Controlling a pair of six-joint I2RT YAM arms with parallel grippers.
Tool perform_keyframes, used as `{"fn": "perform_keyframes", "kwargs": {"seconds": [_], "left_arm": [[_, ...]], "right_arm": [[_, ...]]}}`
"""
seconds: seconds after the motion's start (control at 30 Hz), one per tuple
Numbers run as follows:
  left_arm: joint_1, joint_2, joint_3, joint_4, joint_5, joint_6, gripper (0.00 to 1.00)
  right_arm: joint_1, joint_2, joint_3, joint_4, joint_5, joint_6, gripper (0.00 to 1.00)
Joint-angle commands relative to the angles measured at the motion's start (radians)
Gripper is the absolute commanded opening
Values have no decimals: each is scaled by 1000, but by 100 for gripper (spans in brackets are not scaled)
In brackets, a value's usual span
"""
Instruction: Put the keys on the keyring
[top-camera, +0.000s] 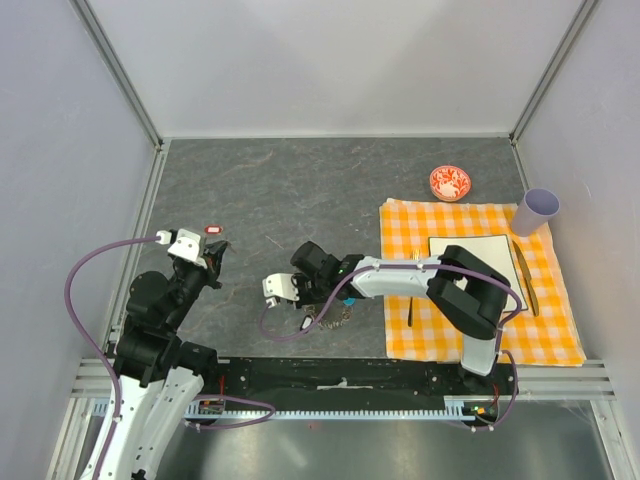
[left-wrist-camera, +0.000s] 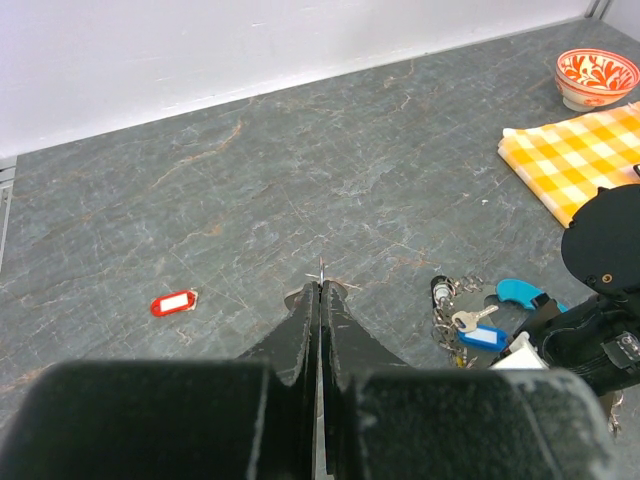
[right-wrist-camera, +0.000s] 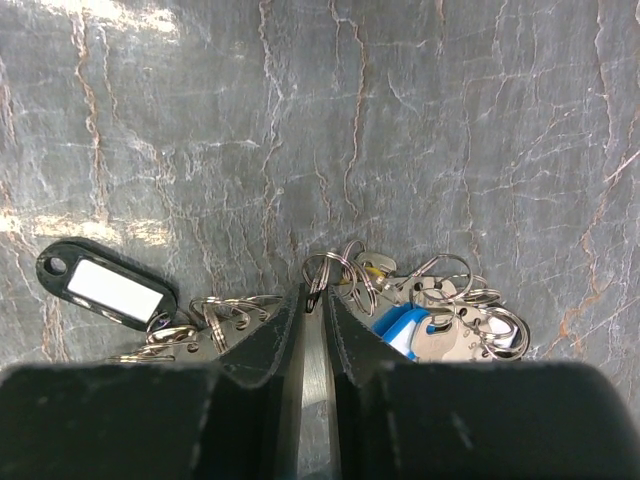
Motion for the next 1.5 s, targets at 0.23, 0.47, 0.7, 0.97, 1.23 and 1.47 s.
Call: {"fn": "perform_keyframes", "kwargs": {"seconds": [0.23, 0.47, 0.7, 0.97, 1.23, 1.47], "left_arm": [[0, -1, 11, 1, 23, -8, 2], [0, 17, 8, 22, 116, -3, 2], [0, 102, 24, 60, 283, -12, 2], [0, 177, 34, 106, 426, -32, 2], [0, 254, 78, 146, 382, -84, 2], [-2, 237, 74, 120, 233, -63, 2]], "right_arm": [[-10, -47, -86, 83, 5, 29, 1], [-15, -146, -123, 106, 40, 5, 0], [-13, -285, -174, 148, 124, -11, 0], [-7, -397, -187, 172, 169, -32, 0], [-9, -413, -117, 149, 495, -156, 0], [-44, -413, -91, 8, 652, -241, 0]]}}
